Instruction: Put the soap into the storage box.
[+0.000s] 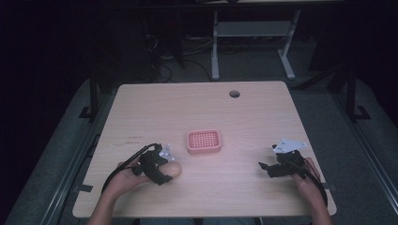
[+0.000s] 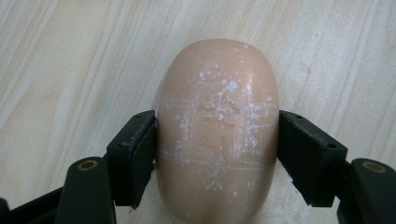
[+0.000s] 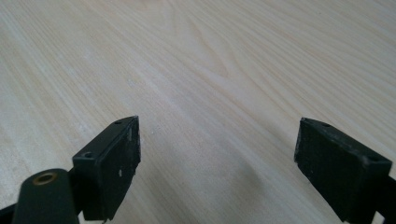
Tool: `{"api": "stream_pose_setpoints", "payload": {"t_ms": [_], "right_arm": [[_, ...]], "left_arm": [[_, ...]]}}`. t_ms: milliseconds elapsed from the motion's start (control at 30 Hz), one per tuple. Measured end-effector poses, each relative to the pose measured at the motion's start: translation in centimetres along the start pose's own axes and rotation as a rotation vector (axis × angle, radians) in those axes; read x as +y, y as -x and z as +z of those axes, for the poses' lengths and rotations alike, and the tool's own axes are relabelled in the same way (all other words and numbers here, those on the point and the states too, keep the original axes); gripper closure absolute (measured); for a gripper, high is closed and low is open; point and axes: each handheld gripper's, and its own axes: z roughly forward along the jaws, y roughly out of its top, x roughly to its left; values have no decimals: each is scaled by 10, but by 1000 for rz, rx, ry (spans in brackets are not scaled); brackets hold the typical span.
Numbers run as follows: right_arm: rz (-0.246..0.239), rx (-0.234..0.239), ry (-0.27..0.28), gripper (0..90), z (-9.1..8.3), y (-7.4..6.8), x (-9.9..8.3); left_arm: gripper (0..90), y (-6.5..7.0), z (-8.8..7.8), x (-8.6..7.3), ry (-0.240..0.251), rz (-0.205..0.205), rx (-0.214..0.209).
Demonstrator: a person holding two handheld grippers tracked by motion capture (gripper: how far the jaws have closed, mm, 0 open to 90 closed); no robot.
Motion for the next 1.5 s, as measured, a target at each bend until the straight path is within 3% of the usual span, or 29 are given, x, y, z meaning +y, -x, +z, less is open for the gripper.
{"api": "stream_pose_setpoints", "payload": {"t_ms": [500,1033,1200,1500], "right_arm": [[3,-2,-1,139,-1,0,0],[26,-9,18,139,-5,2,-2],[34,-7,24,139,-6,3,-2],[32,-7,28,139,-6,4,-3]], "left_arm": [[320,4,-7,4,35,0,7],[320,5,-4,14,8,11,-34],[320,3,-4,20,-3,18,-61],[320,-2,-5,34,-21,32,-74]]}}
